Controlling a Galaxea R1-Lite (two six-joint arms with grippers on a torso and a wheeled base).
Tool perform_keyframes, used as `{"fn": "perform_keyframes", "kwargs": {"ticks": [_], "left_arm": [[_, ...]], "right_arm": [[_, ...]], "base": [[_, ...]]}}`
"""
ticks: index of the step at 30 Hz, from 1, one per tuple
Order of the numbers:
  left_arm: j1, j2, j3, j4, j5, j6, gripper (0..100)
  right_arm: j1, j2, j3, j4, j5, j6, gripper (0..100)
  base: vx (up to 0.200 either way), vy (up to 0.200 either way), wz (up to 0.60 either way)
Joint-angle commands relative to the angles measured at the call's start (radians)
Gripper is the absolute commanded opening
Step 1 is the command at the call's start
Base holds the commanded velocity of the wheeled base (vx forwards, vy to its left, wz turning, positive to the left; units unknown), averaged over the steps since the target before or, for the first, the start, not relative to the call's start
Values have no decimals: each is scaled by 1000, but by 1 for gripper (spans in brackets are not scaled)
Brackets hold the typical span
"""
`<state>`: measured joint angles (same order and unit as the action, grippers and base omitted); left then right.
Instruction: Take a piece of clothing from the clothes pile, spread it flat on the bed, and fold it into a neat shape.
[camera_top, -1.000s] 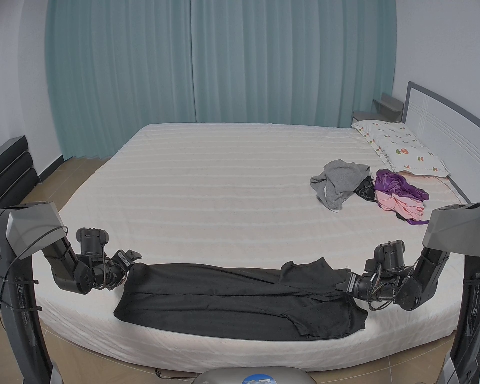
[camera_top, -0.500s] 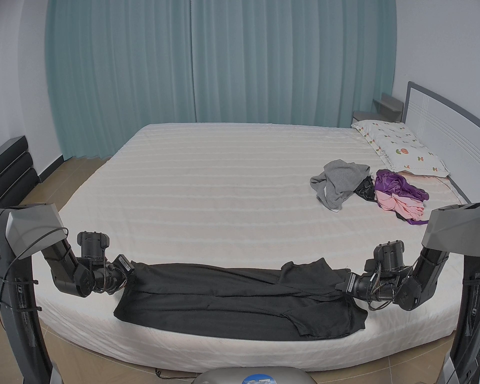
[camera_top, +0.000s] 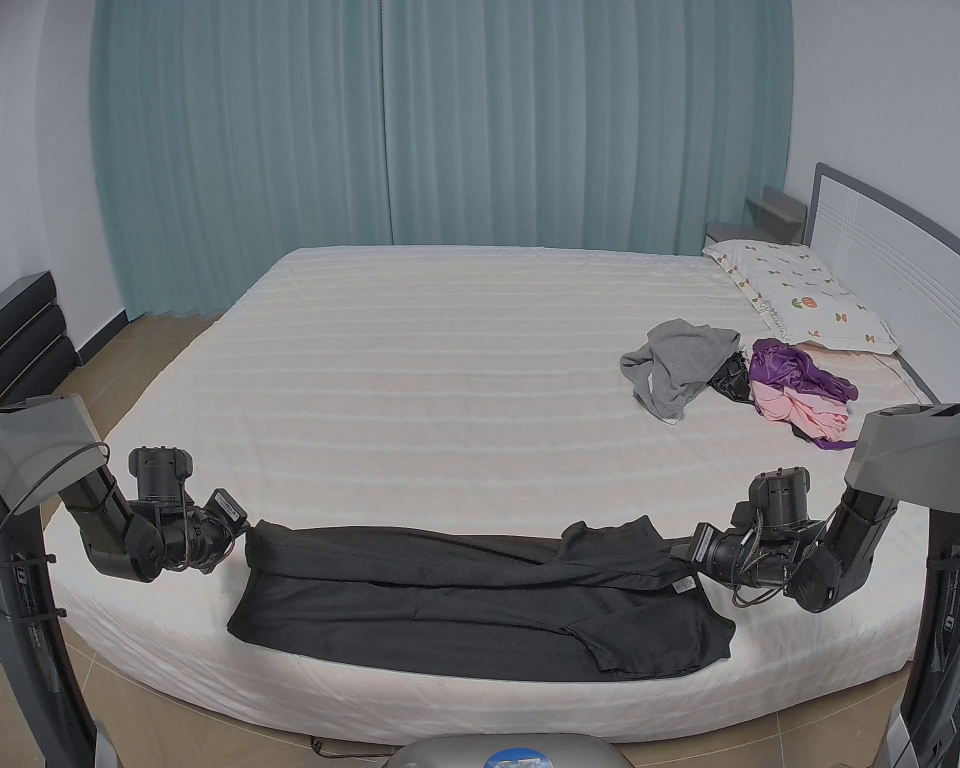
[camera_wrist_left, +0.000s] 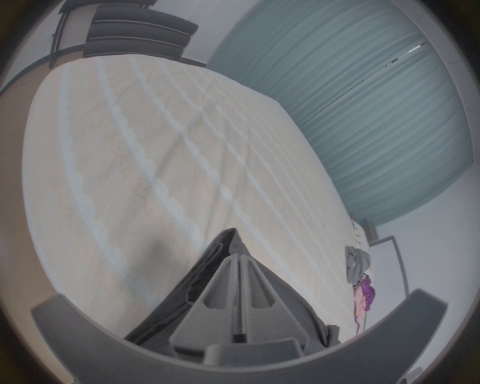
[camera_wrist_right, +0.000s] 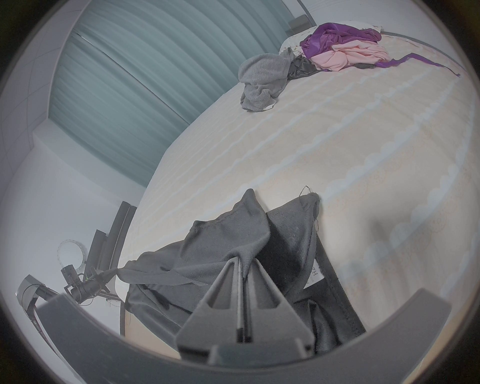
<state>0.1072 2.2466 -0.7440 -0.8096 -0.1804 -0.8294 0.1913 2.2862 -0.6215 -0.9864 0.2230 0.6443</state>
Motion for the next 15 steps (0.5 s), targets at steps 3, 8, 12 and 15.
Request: {"fn": "perform_keyframes", "kwargs": {"ticks": [3, 8, 12, 15], "left_arm": [[28, -48, 9, -2, -65, -39, 0], [38, -58, 11, 0, -90, -47, 0], [38, -55, 15, -2, -90, -47, 0], [37, -56, 17, -2, -91, -48, 0]], "right_arm": [[-1, 1, 2, -11, 1, 3, 0], [-1, 1, 11, -11, 1, 5, 0], [2, 7, 14, -9, 1, 5, 100], [0, -5, 20, -8, -1, 8, 100]], "base": [[0, 0, 0], [0, 0, 0], [0, 0, 0], [0, 0, 0]]}}
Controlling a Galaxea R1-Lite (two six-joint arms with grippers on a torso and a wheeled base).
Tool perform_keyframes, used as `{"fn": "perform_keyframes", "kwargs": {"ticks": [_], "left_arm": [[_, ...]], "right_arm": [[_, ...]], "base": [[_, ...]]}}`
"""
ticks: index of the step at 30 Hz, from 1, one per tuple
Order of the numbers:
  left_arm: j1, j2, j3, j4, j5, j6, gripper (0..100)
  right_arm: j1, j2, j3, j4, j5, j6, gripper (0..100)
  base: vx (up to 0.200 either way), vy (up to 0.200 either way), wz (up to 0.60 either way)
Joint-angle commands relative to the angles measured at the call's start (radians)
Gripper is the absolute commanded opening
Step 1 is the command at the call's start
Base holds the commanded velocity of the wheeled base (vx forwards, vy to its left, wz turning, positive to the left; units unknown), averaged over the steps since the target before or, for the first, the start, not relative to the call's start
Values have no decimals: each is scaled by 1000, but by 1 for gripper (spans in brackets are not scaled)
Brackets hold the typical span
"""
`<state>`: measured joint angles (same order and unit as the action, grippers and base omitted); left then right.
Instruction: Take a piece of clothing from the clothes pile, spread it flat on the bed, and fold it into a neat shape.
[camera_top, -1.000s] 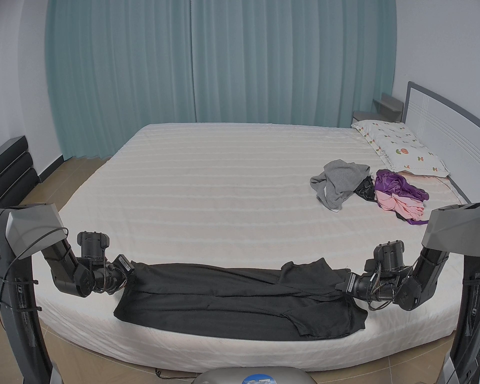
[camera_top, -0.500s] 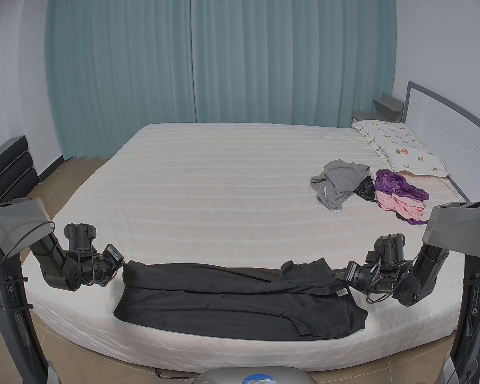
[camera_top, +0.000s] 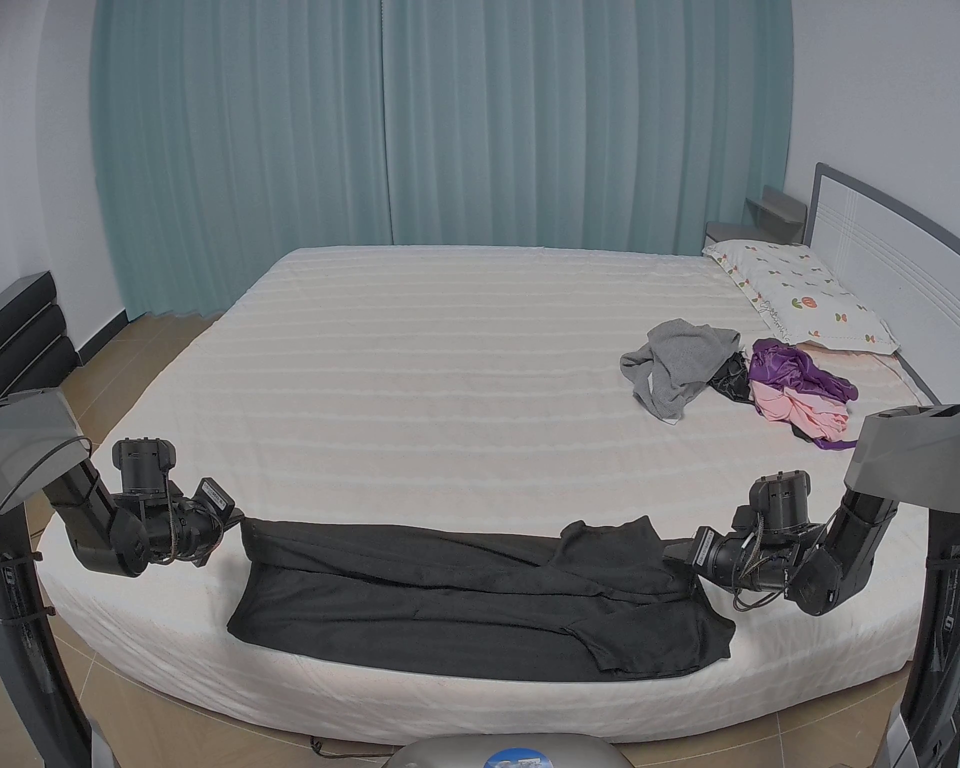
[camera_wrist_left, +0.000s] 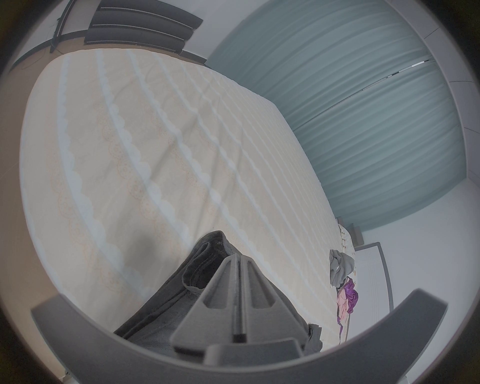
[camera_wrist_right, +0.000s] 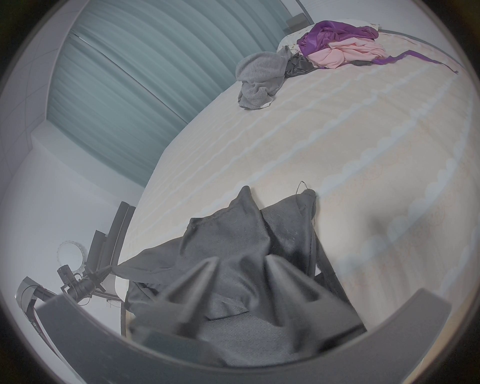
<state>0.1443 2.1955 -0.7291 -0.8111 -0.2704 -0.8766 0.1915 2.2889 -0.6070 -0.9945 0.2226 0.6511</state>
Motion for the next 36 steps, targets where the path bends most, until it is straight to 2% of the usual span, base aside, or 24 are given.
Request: {"fn": "perform_keyframes", "kwargs": {"ticks": [1, 6, 11, 18, 22, 23, 25, 27, 36], "left_arm": [[1, -5, 2, 0, 0, 1, 0], [0, -7, 2, 0, 0, -1, 0], [0, -7, 2, 0, 0, -1, 0], [0, -7, 5, 0, 0, -1, 0], [0, -8, 7, 0, 0, -1, 0], [0, -8, 7, 0, 0, -1, 0], [0, -8, 7, 0, 0, -1, 0], [0, -8, 5, 0, 0, -1, 0], [-2, -10, 5, -2, 0, 1, 0]], "right_arm": [[0, -11, 10, 0, 0, 5, 100], [11, -75, 35, 37, -20, 111, 100], [43, -75, 26, 126, -109, 177, 100], [75, -20, -19, 137, -147, 183, 100], [77, 3, -80, 223, -187, 179, 100], [77, 3, -80, 223, -187, 179, 0], [78, 0, -117, 301, -190, 182, 0], [85, -2, -122, 316, -192, 182, 0], [83, -25, -123, 310, -198, 185, 0]], "base": [[0, 0, 0], [0, 0, 0], [0, 0, 0], [0, 0, 0], [0, 0, 0], [0, 0, 0], [0, 0, 0], [0, 0, 0], [0, 0, 0]]}}
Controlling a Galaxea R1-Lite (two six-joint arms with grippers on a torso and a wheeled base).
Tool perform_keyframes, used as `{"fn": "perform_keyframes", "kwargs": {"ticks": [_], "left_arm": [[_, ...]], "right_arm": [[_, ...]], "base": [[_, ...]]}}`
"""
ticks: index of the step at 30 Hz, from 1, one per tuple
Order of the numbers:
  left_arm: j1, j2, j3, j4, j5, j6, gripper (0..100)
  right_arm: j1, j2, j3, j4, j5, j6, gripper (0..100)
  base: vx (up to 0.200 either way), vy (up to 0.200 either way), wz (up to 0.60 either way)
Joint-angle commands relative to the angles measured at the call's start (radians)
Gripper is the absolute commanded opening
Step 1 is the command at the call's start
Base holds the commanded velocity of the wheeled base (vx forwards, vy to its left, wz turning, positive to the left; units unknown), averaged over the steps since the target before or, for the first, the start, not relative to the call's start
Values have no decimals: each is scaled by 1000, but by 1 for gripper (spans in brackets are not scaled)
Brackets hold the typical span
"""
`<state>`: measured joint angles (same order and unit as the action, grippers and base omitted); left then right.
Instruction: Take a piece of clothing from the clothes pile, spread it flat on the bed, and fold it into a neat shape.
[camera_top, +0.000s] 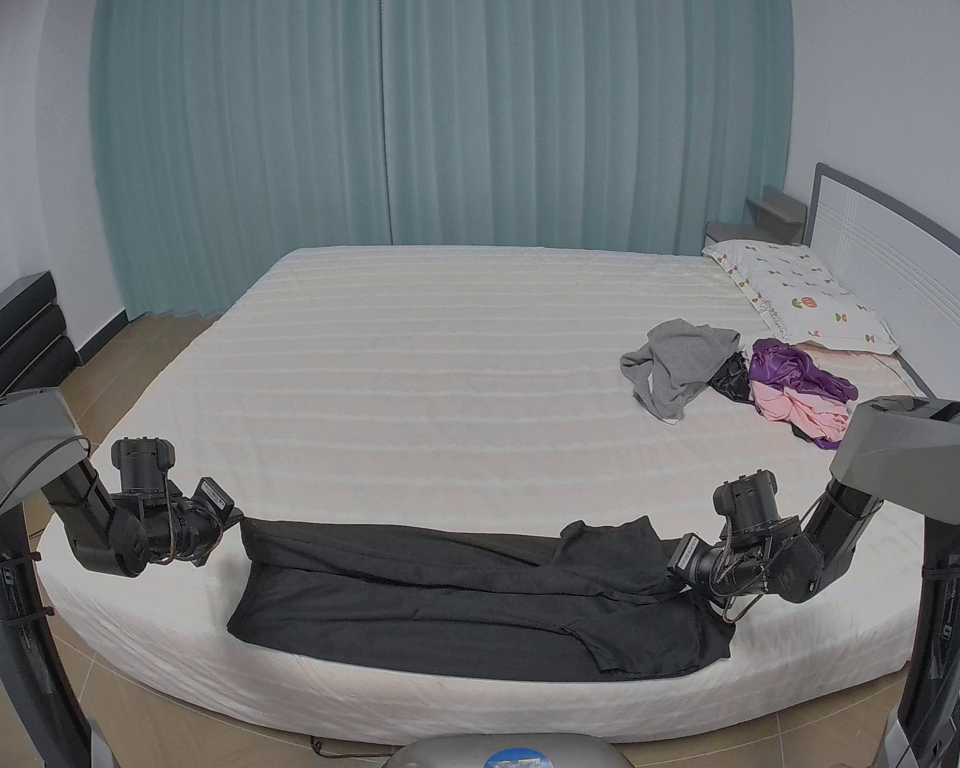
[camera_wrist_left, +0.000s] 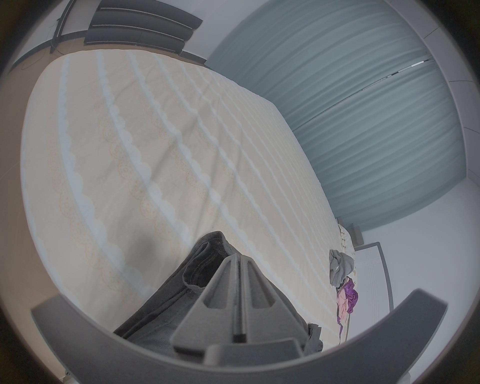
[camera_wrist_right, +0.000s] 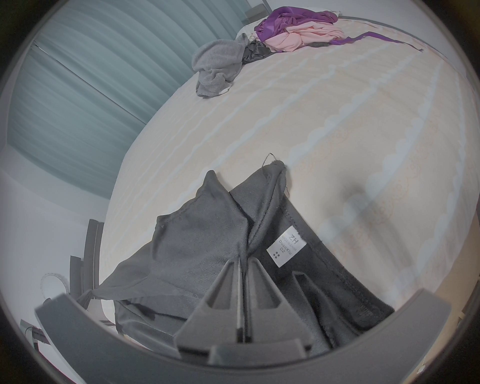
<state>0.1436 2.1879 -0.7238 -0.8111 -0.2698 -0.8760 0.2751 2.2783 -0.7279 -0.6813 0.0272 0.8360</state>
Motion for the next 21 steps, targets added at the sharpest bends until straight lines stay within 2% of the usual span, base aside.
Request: {"fn": "perform_keyframes", "kwargs": {"ticks": [1, 7, 15, 21], "left_arm": [[-1, -2, -2, -2, 0, 2, 0], [-4, 10, -83, -2, 14, 2, 0], [-1, 13, -266, -11, 18, -38, 0], [-1, 59, -256, -82, 23, -55, 0]], "right_arm": [[-2, -19, -4, -4, -3, 2, 0], [-16, -23, -94, -77, -23, 54, 0], [-43, 6, -320, -93, -86, 58, 0], [-30, 35, -288, -96, -96, 49, 0]], "base": [[0, 0, 0], [0, 0, 0], [0, 0, 0], [0, 0, 0]]}}
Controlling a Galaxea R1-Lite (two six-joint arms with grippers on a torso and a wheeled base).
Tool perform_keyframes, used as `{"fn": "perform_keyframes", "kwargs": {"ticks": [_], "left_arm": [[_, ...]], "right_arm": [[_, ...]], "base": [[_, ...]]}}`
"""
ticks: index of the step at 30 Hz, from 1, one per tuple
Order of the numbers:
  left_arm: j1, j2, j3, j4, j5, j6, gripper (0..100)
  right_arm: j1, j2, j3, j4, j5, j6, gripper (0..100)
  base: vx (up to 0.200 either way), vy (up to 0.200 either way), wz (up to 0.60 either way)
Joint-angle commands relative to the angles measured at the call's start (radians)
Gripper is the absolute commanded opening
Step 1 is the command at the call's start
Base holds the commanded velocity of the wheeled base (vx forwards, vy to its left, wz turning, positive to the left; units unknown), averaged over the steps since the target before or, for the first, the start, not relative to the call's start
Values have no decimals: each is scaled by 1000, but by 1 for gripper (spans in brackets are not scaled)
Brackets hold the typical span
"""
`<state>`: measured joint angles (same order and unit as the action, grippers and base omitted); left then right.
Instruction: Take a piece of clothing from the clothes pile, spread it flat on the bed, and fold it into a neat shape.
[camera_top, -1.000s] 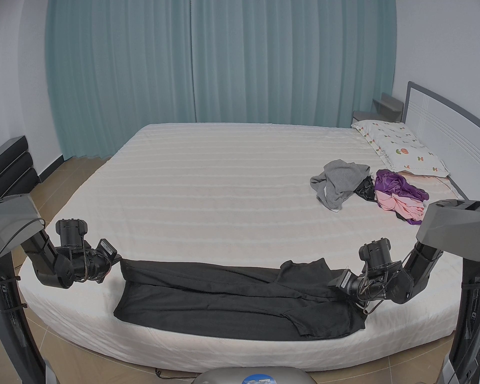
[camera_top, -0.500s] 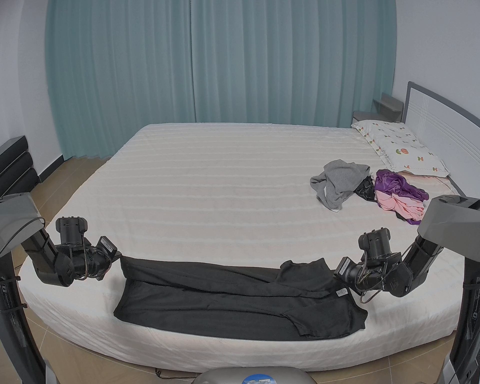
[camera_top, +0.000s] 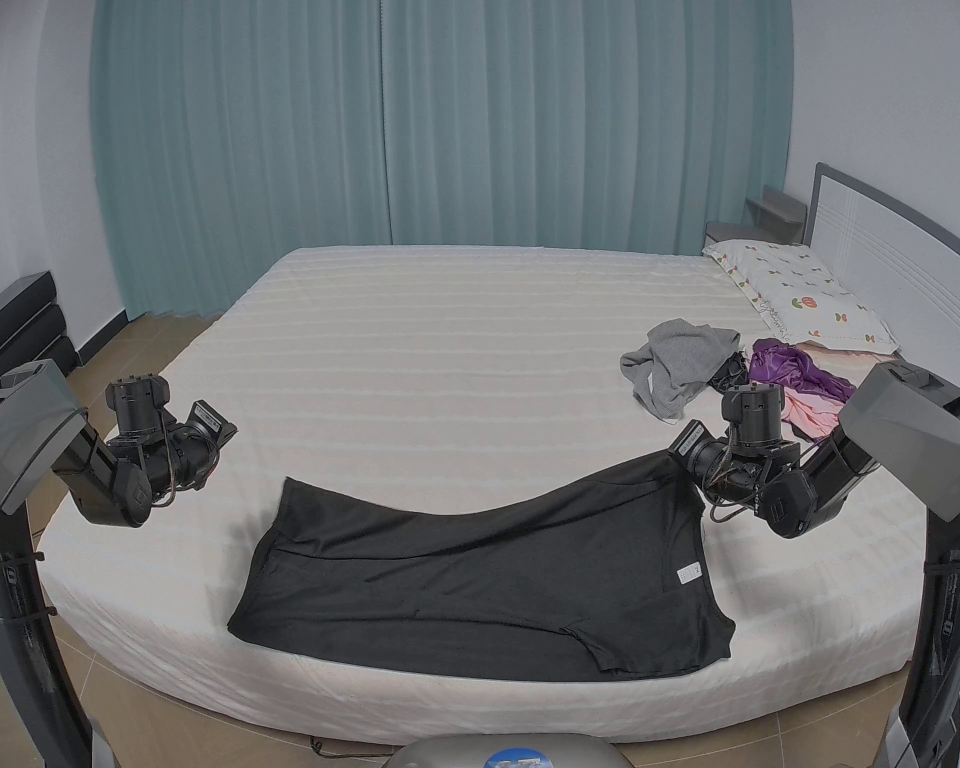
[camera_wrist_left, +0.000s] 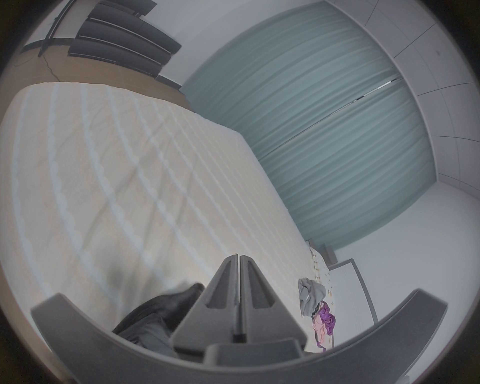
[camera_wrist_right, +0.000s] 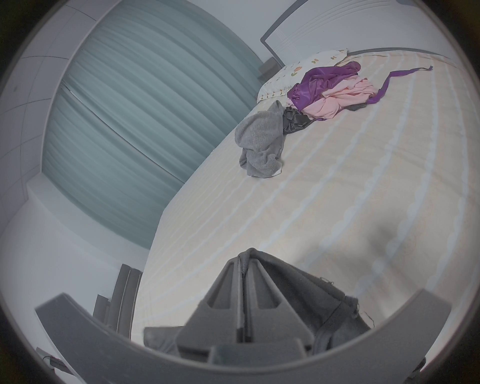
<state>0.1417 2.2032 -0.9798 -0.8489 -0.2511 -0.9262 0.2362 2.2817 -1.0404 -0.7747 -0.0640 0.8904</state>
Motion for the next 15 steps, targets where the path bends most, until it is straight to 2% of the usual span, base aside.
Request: {"fn": "perform_keyframes", "kwargs": {"ticks": [1, 7, 13, 14, 15], "left_arm": [[1, 55, 13, -56, 12, -5, 0], [-1, 99, 116, -150, 4, -3, 0], [-31, 161, 16, -99, -4, 7, 0], [-36, 170, -17, -62, -7, 17, 100], [-42, 179, -54, -19, -10, 29, 100]], "right_arm": [[11, 32, 46, -8, -5, -8, 0], [9, 39, 142, -21, 21, -57, 0], [6, 58, 143, -25, 30, -54, 0], [6, 58, 142, -25, 36, -54, 0], [5, 58, 142, -25, 41, -56, 0]], "base": [[0, 0, 0], [0, 0, 0], [0, 0, 0], [0, 0, 0], [0, 0, 0]]}}
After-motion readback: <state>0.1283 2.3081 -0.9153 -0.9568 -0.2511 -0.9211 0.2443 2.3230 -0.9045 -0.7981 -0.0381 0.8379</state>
